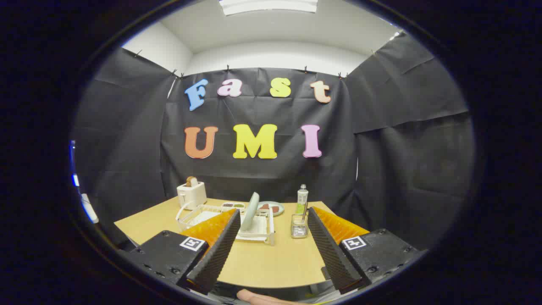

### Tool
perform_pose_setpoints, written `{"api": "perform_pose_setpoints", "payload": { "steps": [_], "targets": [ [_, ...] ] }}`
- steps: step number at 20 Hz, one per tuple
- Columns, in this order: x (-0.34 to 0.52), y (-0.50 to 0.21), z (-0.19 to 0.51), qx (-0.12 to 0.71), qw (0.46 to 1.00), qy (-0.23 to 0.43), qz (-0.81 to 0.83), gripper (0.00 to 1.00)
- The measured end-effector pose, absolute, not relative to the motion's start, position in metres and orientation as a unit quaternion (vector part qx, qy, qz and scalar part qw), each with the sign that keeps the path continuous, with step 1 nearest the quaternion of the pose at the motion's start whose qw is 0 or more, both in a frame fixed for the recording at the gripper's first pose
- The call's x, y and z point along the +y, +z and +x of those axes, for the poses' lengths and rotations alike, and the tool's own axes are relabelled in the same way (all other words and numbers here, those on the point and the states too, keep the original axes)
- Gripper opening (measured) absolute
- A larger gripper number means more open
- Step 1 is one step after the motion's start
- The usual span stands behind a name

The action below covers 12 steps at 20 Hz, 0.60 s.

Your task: Take the plate from the dish rack, then take the spoon from the basket and place it into the plate.

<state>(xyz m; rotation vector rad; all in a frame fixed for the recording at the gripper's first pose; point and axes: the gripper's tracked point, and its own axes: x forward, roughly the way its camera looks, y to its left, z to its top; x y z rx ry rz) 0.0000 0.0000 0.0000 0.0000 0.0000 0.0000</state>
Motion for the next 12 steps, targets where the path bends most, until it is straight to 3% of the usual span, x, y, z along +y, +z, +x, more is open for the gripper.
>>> {"api": "perform_pose_setpoints", "payload": {
  "steps": [12],
  "targets": [
    [-0.010, -0.018, 0.013, 0.018, 1.000, -0.010, 0.006, 1.00]
  ]
}}
